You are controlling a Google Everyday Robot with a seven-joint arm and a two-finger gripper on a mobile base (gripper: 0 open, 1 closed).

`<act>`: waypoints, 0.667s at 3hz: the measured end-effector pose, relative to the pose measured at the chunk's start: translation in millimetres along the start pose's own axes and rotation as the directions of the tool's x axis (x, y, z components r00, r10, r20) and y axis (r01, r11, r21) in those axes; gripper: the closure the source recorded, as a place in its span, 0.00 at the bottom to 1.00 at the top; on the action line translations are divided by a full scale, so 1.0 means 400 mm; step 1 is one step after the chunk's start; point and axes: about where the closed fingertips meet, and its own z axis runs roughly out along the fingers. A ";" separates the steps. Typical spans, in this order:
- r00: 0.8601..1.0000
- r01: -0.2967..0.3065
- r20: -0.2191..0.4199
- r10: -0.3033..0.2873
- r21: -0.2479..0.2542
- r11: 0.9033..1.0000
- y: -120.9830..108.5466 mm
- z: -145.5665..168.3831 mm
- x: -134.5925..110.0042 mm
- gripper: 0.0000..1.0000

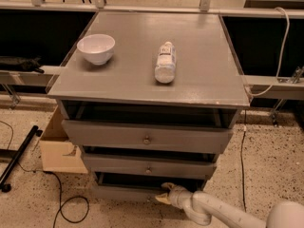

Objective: Open bottom drawer

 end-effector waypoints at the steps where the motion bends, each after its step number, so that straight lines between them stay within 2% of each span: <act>1: 1.000 0.000 0.000 0.000 0.000 1.000 0.001 -0.004 -0.004 1.00; 2: 1.000 -0.006 0.005 0.006 -0.014 1.000 0.037 -0.011 0.011 1.00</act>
Offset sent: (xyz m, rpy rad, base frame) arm -0.1242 -0.0609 -0.0737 0.0777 0.0911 -0.1250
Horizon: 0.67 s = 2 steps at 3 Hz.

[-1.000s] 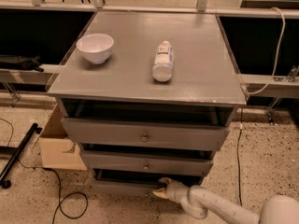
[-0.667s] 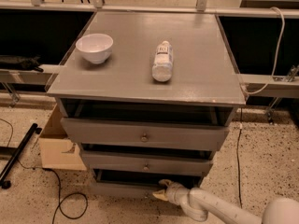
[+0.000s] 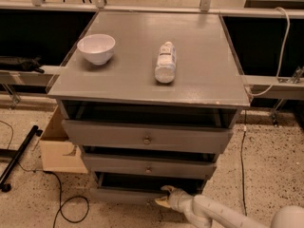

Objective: Open bottom drawer

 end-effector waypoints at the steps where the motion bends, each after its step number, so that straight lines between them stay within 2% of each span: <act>1: 1.000 0.000 0.000 0.000 0.000 1.000 -0.001 -0.009 -0.010 1.00; 2: 1.000 -0.008 -0.002 0.008 0.000 1.000 0.008 -0.021 -0.009 1.00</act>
Offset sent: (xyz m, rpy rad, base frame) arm -0.2702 -0.0874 -0.0794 0.1045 0.1949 -0.1765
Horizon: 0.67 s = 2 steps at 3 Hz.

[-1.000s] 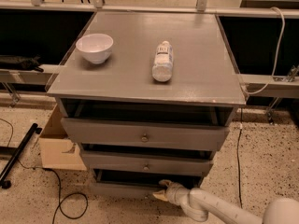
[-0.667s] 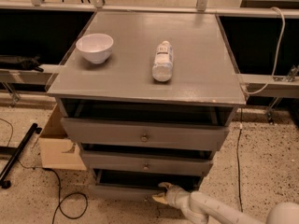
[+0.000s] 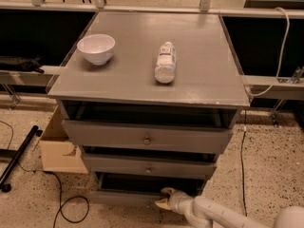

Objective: Open bottom drawer

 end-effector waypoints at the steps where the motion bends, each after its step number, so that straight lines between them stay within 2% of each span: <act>1: 1.000 0.022 -0.001 -0.022 -0.002 1.000 0.008 0.002 -0.007 1.00; 2: 1.000 0.012 0.001 -0.012 -0.013 1.000 0.030 -0.013 0.017 1.00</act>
Offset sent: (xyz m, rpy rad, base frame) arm -0.0664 -0.0295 -0.0294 0.0502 0.0340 0.0098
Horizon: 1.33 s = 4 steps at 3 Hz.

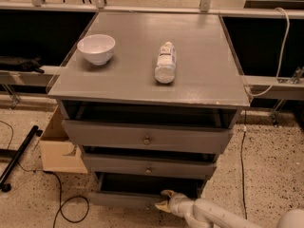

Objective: Open bottom drawer

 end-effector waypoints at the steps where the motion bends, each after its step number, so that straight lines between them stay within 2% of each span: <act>1: 1.000 0.000 0.000 0.000 0.000 1.000 0.000 -0.002 -0.002 1.00; 3: 1.000 -0.008 -0.002 0.008 -0.005 1.000 0.014 -0.011 -0.001 1.00; 4: 1.000 -0.014 -0.013 0.014 -0.007 1.000 0.027 -0.021 0.020 1.00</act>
Offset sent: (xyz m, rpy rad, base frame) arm -0.2466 -0.0732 -0.0521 0.1653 0.0831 -0.0355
